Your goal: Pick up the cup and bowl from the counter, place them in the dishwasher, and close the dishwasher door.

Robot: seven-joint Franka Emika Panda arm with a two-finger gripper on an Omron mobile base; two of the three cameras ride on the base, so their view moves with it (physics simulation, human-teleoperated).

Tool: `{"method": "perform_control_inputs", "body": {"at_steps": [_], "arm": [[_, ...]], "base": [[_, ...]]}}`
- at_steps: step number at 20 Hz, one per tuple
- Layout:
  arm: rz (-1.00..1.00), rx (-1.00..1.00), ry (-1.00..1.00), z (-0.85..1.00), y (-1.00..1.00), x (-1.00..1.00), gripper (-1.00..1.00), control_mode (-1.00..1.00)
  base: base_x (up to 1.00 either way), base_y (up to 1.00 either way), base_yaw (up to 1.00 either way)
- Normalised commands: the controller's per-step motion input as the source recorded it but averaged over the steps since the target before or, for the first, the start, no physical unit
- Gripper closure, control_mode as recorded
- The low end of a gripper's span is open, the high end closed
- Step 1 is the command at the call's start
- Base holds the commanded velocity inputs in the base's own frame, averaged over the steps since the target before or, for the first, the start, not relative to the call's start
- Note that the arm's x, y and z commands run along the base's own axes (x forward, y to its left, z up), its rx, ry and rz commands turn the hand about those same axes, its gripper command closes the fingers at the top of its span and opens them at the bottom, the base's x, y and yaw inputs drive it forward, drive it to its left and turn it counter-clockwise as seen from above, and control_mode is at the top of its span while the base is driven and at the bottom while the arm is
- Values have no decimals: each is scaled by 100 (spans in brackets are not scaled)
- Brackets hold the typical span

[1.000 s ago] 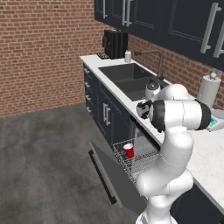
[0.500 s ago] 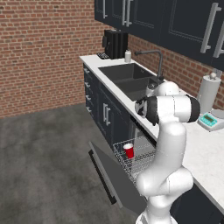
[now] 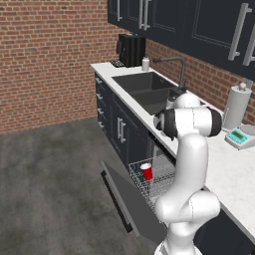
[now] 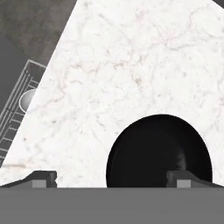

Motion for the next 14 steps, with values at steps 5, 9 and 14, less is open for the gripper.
{"method": "perform_control_inputs", "body": {"at_steps": [5, 9, 14], "arm": [[0, 0, 8, -22, -2, 22, -100, -100], [0, 0, 7, -24, -3, 26, -100, -100], [0, 0, 6, -21, -10, 10, -100, -100]], "base": [[0, 0, 0], [0, 0, 0], [0, 0, 0]]}}
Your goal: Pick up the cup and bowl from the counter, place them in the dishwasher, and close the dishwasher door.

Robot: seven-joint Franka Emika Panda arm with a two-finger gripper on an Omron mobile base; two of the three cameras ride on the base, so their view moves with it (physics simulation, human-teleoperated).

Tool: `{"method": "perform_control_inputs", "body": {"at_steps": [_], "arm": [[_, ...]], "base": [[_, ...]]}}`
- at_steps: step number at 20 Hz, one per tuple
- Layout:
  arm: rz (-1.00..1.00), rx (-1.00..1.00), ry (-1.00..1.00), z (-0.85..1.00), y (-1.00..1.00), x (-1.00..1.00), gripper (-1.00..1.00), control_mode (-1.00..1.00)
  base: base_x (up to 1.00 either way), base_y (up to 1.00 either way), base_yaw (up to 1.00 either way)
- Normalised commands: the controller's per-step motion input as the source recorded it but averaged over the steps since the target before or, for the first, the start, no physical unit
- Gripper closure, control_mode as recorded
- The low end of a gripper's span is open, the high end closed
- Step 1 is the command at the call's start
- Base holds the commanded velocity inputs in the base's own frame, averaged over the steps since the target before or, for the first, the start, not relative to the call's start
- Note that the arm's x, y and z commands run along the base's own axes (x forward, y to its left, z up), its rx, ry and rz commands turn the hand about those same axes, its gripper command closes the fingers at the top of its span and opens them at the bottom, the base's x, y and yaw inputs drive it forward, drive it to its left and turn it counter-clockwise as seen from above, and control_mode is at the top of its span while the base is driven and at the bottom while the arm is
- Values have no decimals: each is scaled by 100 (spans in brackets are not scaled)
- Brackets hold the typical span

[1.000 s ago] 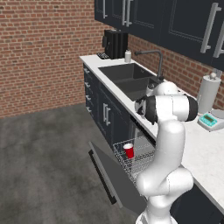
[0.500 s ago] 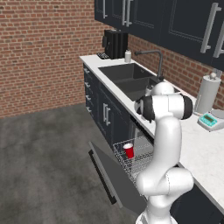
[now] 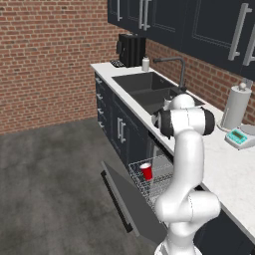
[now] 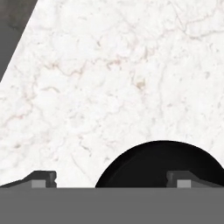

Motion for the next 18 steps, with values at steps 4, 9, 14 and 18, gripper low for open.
{"method": "perform_control_inputs", "body": {"at_steps": [4, 9, 14, 18], "arm": [[0, 0, 5, -15, 0, 0, 100, -100], [-2, 0, 1, -9, 0, -19, 100, -100], [-5, 0, 0, -4, 0, -44, 100, -100], [-5, 0, 0, 0, 0, -73, 100, -100]], "base": [[0, 0, 0], [0, 0, 0], [0, 0, 0], [0, 0, 0]]}}
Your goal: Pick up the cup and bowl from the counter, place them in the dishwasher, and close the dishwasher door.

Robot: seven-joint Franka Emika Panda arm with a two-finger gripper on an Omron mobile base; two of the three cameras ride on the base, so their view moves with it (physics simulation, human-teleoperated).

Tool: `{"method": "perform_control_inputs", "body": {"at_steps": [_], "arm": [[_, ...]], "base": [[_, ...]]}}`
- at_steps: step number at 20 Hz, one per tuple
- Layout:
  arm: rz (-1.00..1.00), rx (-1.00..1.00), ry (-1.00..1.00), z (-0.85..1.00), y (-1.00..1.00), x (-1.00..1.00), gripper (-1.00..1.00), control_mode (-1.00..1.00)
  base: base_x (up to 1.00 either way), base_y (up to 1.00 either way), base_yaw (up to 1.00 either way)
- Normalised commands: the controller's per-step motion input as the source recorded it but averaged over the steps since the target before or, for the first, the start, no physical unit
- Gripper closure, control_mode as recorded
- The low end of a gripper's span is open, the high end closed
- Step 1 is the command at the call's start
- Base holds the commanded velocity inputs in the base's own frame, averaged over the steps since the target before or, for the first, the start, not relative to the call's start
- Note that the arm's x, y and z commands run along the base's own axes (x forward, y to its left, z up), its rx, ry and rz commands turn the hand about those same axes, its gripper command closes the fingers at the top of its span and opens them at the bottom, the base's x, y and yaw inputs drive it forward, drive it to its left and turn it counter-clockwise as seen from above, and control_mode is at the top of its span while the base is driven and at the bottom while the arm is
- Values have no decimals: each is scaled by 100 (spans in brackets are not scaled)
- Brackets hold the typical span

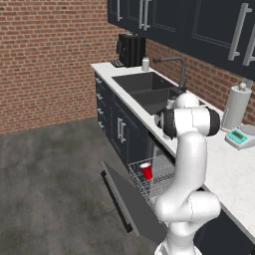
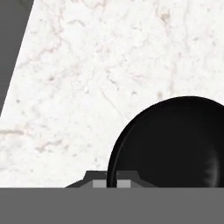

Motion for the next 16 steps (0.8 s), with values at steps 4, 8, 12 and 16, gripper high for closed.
{"method": "perform_control_inputs", "body": {"at_steps": [4, 8, 12, 16], "arm": [[-2, 0, 0, 0, 2, -100, 100, -100], [0, 0, -5, 0, 31, -100, 100, -100], [0, 0, -3, 2, 61, -100, 100, -100], [-1, 0, 0, 2, 87, -100, 100, -100]], "base": [[0, 0, 0], [0, 0, 0], [0, 0, 0], [0, 0, 0]]}}
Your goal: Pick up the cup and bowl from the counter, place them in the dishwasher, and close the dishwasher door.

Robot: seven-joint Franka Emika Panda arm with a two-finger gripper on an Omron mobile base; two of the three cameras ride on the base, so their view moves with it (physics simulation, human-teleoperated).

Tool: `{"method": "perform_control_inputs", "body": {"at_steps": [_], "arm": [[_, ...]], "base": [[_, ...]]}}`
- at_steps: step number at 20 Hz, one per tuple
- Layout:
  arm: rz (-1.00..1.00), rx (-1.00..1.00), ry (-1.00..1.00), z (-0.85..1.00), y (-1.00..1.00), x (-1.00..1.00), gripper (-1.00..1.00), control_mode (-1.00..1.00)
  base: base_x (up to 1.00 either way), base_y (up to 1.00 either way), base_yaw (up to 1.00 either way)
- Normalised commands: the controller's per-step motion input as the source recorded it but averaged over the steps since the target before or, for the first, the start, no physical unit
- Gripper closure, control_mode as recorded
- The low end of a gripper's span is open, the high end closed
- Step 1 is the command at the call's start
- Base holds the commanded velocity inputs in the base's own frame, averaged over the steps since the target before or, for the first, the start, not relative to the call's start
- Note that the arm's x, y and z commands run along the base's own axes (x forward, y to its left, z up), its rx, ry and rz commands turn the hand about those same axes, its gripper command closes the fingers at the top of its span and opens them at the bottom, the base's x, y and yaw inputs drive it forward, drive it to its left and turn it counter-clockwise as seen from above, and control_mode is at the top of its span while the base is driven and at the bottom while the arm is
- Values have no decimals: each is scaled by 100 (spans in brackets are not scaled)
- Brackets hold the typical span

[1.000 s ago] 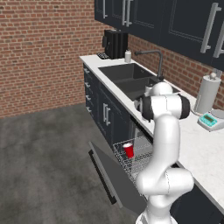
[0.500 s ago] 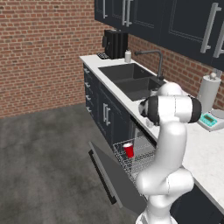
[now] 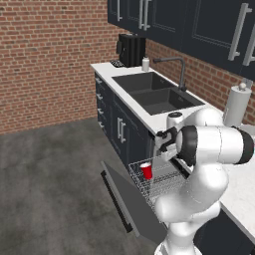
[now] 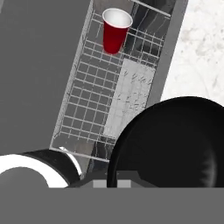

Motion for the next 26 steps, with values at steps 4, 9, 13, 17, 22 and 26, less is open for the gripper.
{"method": "perform_control_inputs", "body": {"at_steps": [4, 9, 13, 17, 22, 26], "arm": [[-4, 0, 0, 0, 90, -88, 100, -100], [-10, 0, 1, 0, 60, -41, 100, -100], [-14, 0, 6, -18, 24, -2, 100, -100], [-14, 0, 10, -39, 13, 14, 100, -100], [-13, 0, 10, -49, 14, 31, 100, -100], [-12, 0, 9, -59, 6, 26, 100, -100]], "base": [[0, 0, 0], [0, 0, 0], [0, 0, 0], [0, 0, 0], [0, 0, 0], [0, 0, 0]]}}
